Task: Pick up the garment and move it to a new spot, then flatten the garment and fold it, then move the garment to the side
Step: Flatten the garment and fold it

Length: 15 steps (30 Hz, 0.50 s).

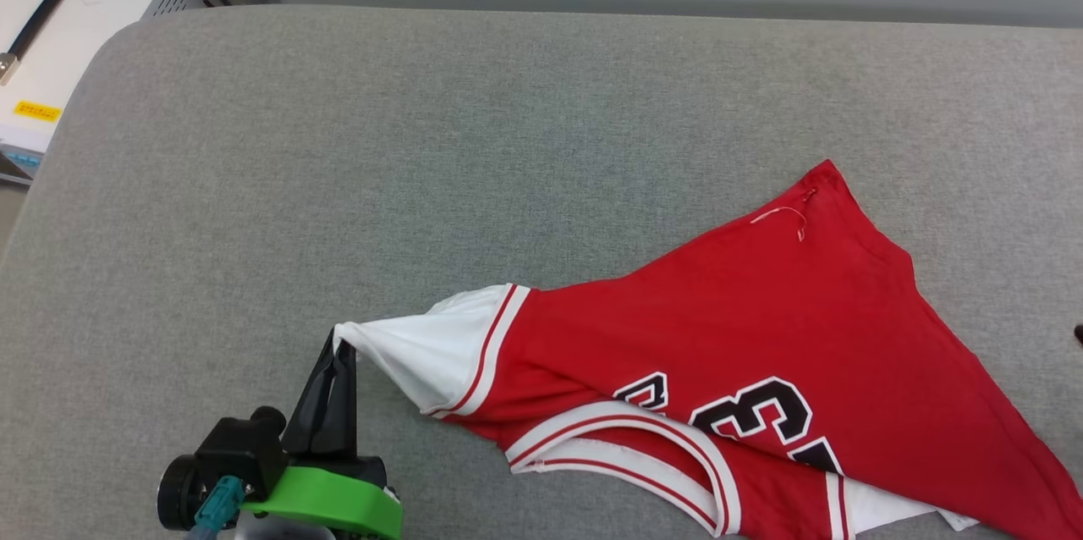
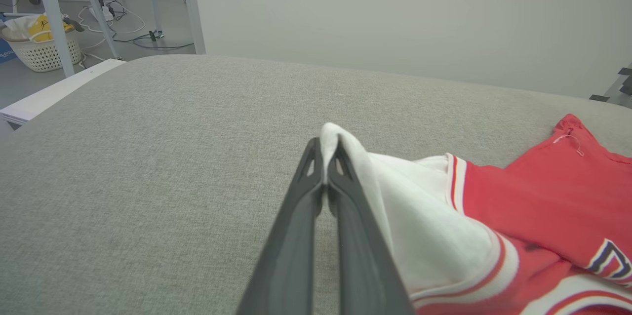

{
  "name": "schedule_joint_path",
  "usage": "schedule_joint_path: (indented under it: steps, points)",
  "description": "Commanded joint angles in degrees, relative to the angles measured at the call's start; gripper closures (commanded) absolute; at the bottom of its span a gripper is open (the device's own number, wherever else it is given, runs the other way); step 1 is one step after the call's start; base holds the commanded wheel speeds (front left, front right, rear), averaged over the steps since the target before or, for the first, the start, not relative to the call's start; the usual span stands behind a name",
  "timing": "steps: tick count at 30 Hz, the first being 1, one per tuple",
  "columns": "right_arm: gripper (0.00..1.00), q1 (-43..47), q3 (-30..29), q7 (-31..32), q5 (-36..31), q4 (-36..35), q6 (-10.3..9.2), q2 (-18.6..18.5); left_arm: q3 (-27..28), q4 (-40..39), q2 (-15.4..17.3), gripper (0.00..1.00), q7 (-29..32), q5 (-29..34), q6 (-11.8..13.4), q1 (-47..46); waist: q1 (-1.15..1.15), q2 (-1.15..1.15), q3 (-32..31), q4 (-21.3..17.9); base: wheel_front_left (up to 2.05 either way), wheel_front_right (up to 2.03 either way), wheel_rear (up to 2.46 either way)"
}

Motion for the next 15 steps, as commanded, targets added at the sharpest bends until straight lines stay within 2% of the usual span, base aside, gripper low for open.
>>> schedule_joint_path:
  steps: [1,6,11,15]
  points:
    - [0.00,-2.45,-1.13,0.80,-0.38,-1.73,-0.04,-0.54,-0.27,0.04,-0.17,1.00,-0.34,0.47,-0.31,-0.95,0.00,0.00,0.55,0.67,0.00,0.00,0.00]
    - [0.00,-10.28,-0.36,4.27,-2.04,-5.09,-0.04,-3.26,-1.43,-0.01,-0.22,1.00,-0.34,0.87,-0.53,-2.52,0.00,0.00,2.25,2.27,0.00,0.00,0.00]
    - [0.00,-20.93,6.59,11.27,-0.51,-5.04,-0.04,-5.33,-2.67,0.12,-0.26,1.00,-0.34,1.11,-0.71,-4.59,0.00,0.00,4.29,3.87,0.00,0.00,0.00]
    - [0.00,-29.82,13.12,19.15,1.14,-2.17,-0.04,-4.83,-3.83,-0.08,-0.30,1.00,-0.34,0.89,-0.80,-6.32,0.00,0.00,5.97,5.21,0.00,0.00,0.00]
